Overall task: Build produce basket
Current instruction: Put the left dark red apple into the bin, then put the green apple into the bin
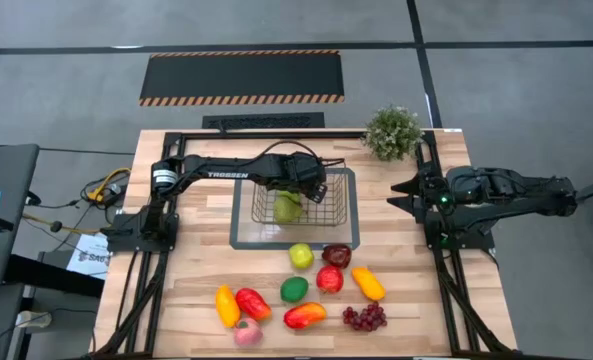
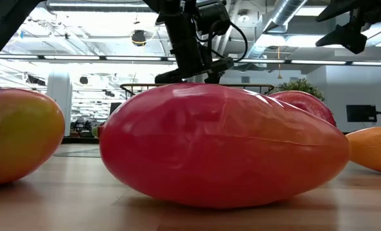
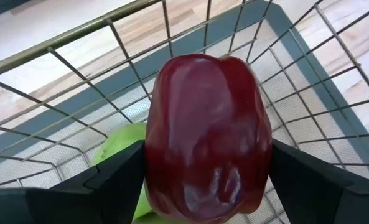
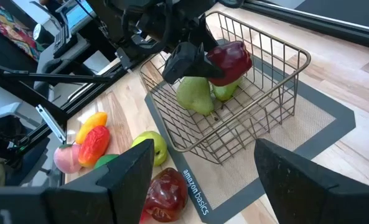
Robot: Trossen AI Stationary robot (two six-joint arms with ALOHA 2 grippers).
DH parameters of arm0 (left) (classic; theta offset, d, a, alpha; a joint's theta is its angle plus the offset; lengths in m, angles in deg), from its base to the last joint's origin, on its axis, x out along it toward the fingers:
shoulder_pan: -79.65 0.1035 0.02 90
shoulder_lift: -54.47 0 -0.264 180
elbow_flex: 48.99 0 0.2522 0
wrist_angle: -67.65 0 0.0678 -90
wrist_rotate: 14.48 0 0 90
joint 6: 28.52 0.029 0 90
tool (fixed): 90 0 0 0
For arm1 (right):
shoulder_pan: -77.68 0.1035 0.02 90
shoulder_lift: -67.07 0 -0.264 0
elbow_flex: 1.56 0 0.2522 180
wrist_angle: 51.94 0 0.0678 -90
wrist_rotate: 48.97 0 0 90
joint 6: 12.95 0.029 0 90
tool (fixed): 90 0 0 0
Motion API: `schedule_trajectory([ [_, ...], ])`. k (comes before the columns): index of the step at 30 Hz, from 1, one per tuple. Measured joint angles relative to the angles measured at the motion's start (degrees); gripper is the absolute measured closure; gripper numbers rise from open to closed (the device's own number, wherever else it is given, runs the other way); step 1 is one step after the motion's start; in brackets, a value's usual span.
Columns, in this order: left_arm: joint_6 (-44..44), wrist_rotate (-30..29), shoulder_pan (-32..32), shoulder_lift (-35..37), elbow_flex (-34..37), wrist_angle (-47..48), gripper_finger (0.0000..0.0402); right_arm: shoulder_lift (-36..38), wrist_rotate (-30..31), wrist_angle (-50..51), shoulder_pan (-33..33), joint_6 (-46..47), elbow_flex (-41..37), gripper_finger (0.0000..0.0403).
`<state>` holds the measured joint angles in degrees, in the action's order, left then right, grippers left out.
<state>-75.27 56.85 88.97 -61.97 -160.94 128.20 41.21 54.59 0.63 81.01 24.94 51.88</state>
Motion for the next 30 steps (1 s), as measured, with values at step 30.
schedule_trajectory([
  [30,23.55,13.16,-3.83,0.09,-14.39,1.72,0.0081,-0.01,0.0,0.02,-0.02,0.2,0.0,0.0103],
])
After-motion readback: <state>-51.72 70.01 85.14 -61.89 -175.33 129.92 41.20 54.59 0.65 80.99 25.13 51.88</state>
